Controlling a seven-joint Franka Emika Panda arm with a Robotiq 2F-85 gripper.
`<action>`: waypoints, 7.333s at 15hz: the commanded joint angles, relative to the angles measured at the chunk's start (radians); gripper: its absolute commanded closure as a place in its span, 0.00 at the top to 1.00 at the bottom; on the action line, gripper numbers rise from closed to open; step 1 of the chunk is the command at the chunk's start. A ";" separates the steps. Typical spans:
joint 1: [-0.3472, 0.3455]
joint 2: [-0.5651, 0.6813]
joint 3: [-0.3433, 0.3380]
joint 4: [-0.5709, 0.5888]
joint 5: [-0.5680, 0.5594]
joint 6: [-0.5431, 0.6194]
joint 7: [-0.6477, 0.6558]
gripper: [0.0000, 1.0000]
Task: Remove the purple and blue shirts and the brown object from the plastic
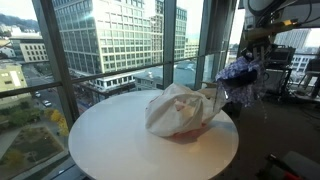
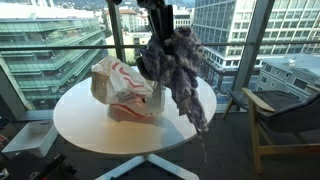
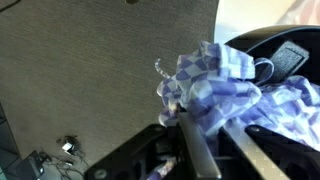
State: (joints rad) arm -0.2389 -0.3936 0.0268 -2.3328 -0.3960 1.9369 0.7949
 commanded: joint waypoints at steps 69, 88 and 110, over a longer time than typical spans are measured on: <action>0.297 0.434 -0.053 0.032 0.110 0.289 -0.177 1.00; 0.425 0.745 0.024 -0.081 0.519 0.946 -0.421 1.00; 0.979 0.771 -0.640 -0.082 0.143 1.438 0.047 1.00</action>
State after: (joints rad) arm 0.7402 0.4177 -0.6291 -2.4146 -0.2435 3.3613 0.8452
